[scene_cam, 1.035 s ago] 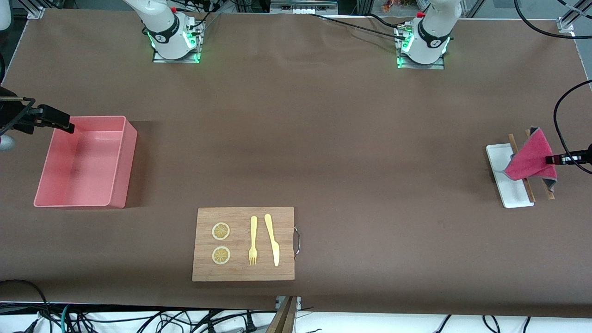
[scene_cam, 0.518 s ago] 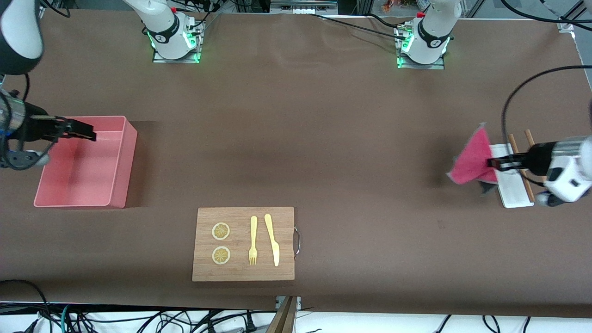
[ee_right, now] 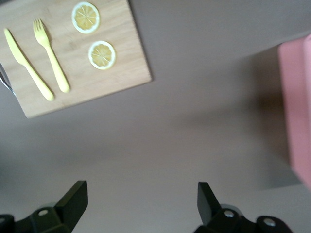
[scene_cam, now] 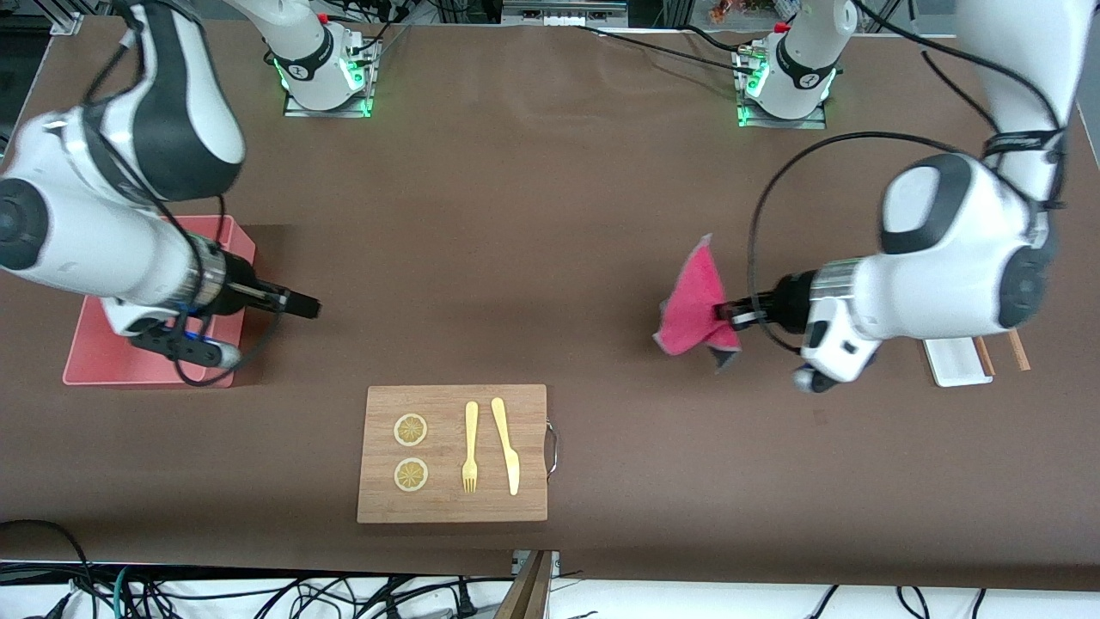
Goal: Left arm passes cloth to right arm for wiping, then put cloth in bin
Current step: 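Carry the cloth with the left gripper toward the right gripper above the board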
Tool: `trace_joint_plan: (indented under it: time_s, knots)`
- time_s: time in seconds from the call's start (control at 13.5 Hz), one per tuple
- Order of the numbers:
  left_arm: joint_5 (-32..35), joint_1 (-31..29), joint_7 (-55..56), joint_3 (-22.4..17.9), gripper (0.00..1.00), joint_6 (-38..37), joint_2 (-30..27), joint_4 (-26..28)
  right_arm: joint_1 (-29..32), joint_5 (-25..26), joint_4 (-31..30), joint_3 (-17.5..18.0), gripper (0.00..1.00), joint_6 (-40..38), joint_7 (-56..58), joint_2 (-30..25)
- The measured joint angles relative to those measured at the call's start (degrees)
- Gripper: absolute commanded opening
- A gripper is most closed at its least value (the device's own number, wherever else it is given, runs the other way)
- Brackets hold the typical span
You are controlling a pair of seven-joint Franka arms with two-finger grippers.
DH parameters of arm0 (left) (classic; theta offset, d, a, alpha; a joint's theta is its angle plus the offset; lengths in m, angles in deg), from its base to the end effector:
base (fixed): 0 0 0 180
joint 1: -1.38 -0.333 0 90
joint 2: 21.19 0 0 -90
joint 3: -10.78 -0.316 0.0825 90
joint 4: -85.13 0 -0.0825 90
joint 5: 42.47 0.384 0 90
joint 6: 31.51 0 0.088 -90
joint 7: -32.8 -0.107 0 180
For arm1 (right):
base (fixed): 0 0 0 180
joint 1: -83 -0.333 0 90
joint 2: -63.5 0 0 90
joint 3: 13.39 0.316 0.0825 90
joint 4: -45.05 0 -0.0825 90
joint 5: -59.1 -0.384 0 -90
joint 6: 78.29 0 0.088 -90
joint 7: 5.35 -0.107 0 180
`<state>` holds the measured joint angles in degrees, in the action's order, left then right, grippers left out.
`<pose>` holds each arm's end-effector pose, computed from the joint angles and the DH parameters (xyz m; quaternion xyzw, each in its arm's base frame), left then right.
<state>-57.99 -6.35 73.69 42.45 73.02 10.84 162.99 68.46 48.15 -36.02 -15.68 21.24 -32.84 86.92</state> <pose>0.6609 -0.2292 0.4429 0.9404 0.2084 -0.1501 0.2231 0.6526 0.1637 0.4613 -0.9840 0.1504 0.0694 0.0657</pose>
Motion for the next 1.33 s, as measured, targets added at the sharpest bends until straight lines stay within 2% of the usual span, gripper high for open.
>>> trace_joint_plan:
  time_s: [0.37,0.74,0.96,1.33]
  knots:
    - [-0.1,10.6,14.3,0.0,0.00,12.8,2.9,-1.2,-5.4,-9.1,0.0,0.0,1.00,9.5,-11.0,3.9]
    - [-0.1,16.7,26.4,0.0,0.00,23.2,6.4,-4.8,-11.5,-15.6,-0.1,0.0,1.00,21.7,-21.3,9.1]
    - [-0.1,17.8,28.8,0.0,0.00,24.5,7.2,-5.0,-13.1,-19.5,-0.1,0.0,1.00,26.1,-24.4,10.9]
    - [-0.1,18.0,29.6,-0.1,0.00,24.6,7.4,-5.2,-13.5,-27.6,0.0,-0.1,1.00,28.9,-24.8,10.9]
